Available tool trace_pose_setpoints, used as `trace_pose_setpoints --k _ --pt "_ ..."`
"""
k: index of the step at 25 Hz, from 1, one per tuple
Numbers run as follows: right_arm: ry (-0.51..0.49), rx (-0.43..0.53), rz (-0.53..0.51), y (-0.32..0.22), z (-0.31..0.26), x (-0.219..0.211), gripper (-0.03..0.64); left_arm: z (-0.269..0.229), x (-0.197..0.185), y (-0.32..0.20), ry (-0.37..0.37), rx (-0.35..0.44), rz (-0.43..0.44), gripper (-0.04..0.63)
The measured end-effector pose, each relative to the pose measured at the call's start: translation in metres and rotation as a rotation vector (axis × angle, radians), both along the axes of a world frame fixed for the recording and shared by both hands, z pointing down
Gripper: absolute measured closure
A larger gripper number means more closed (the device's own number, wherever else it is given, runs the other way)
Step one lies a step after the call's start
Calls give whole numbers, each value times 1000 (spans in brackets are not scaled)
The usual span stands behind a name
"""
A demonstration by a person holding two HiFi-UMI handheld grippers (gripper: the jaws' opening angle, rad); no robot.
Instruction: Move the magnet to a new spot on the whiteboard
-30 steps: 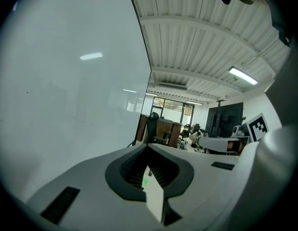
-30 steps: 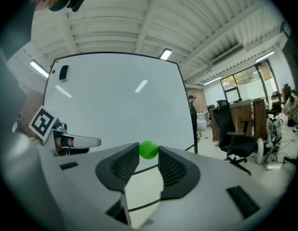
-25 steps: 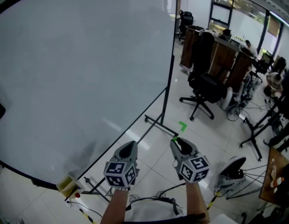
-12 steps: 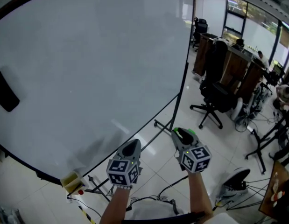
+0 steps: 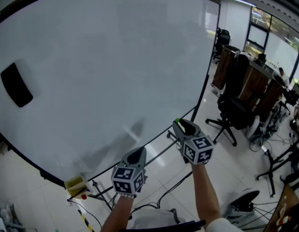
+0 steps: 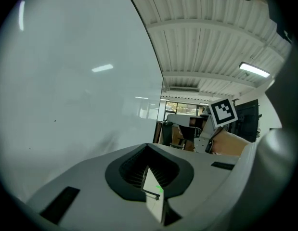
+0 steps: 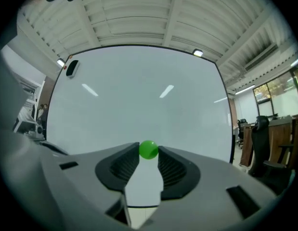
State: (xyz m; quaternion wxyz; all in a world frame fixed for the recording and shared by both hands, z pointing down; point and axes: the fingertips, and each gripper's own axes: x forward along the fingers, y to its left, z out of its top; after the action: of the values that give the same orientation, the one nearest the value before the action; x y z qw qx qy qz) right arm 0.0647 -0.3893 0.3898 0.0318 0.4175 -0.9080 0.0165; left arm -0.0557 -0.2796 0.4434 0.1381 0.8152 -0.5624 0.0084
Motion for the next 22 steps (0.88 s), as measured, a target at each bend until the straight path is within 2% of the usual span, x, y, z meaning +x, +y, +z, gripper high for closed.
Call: trace_pose_setpoints --k 8,22 --pt "9 -9 -57 -57 -3 -42 482 2 -9 -3 5 -2 -38 597" --pt "16 -50 -72 -130 7 -72 482 3 -10 -16 -2 -2 -87 597"
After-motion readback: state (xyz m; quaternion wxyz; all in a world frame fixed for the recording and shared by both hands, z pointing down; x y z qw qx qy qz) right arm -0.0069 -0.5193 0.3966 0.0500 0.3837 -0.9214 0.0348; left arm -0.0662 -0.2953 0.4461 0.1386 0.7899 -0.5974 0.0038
